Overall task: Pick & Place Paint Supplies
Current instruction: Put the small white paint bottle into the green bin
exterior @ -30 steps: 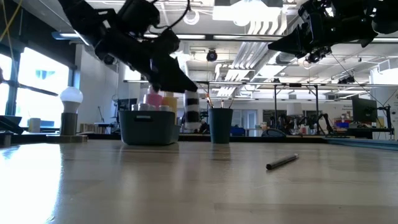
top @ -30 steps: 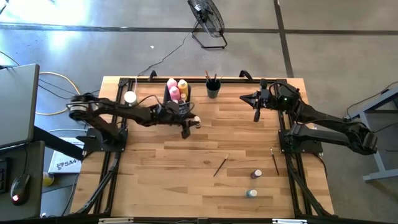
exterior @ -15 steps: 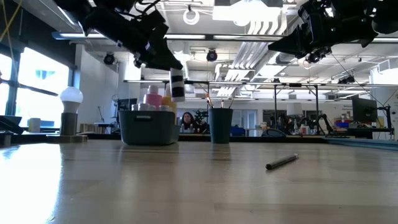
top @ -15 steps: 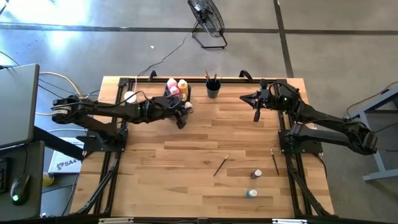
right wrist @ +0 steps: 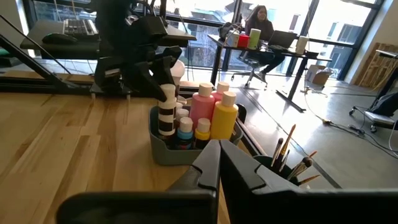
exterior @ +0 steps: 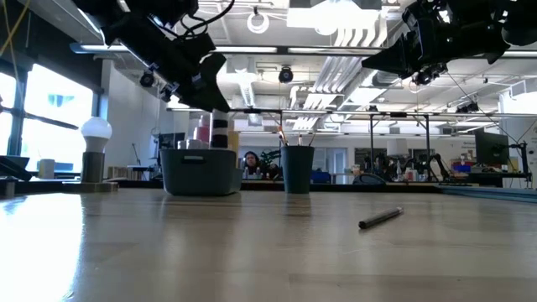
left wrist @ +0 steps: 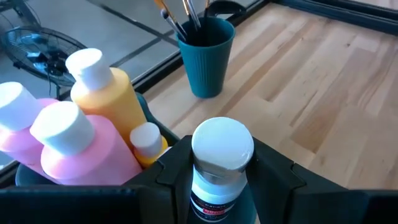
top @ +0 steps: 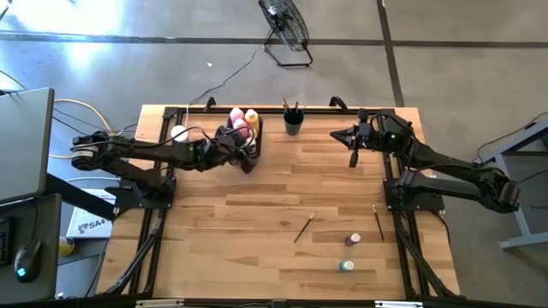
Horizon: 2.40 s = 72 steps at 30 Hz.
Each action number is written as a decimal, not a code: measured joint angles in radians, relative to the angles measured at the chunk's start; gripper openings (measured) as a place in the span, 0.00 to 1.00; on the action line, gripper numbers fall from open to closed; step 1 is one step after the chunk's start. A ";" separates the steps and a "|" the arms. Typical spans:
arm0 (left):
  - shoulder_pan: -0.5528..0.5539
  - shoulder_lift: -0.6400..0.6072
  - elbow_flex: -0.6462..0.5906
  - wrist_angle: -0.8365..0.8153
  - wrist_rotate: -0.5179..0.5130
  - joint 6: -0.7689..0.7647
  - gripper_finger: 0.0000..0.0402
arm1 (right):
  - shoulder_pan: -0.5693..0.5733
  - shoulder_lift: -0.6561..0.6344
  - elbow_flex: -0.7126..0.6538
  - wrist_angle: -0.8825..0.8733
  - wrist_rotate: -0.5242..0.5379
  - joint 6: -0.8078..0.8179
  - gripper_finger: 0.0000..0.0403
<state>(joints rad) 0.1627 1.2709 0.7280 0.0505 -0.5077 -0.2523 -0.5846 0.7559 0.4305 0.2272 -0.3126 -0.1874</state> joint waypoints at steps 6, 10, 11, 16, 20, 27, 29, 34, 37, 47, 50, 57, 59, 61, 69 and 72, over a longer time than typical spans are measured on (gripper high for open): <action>0.000 0.000 0.000 -0.001 -0.023 0.000 0.31 | 0.000 0.000 0.000 0.000 0.000 0.000 0.00; 0.000 0.003 0.000 -0.002 -0.031 -0.014 0.31 | 0.000 0.000 0.000 0.000 0.000 0.000 0.00; 0.000 0.003 0.000 -0.001 -0.031 -0.014 0.31 | 0.000 0.000 0.000 0.000 0.000 0.000 0.00; 0.000 0.001 0.000 -0.001 -0.018 -0.015 0.31 | 0.000 0.000 0.000 0.000 0.000 0.000 0.00; 0.000 0.001 0.000 0.008 0.028 -0.015 0.31 | 0.000 0.000 0.000 0.000 0.000 0.000 0.00; -0.005 0.000 0.075 -0.067 0.030 0.039 0.31 | 0.000 0.000 0.000 0.000 0.000 0.000 0.00; -0.016 0.000 0.105 -0.114 0.018 0.049 0.31 | 0.000 0.000 0.000 0.000 0.000 0.000 0.00; -0.073 0.000 0.152 -0.206 -0.084 0.072 0.31 | 0.000 0.000 0.000 -0.001 0.000 0.000 0.01; -0.100 0.000 0.153 -0.245 -0.147 0.053 0.31 | 0.000 0.000 0.000 -0.001 0.000 0.000 0.00; -0.111 0.023 0.109 -0.216 -0.210 -0.045 0.31 | 0.000 0.000 0.000 -0.001 -0.001 0.000 0.00; -0.111 0.024 0.079 -0.193 -0.208 -0.066 0.31 | 0.000 0.000 0.000 -0.002 -0.004 0.000 0.01; -0.111 0.024 0.048 -0.146 -0.218 -0.096 0.31 | 0.000 0.000 0.000 -0.002 -0.004 0.000 0.01; -0.111 0.024 0.046 -0.146 -0.218 -0.104 0.31 | 0.000 0.000 0.000 -0.002 -0.004 0.000 0.00; -0.110 0.024 0.046 -0.126 -0.218 -0.098 0.31 | 0.000 0.000 0.000 -0.002 -0.004 0.000 0.00; -0.110 0.037 0.046 -0.103 -0.220 -0.067 0.31 | 0.000 0.000 0.000 -0.002 -0.003 0.000 0.00; -0.110 0.059 0.048 -0.080 -0.224 -0.067 0.31 | 0.000 0.000 0.000 -0.002 -0.003 0.000 0.00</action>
<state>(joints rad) 0.0525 1.3295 0.7759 -0.0297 -0.7321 -0.3195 -0.5846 0.7559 0.4305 0.2248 -0.3159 -0.1879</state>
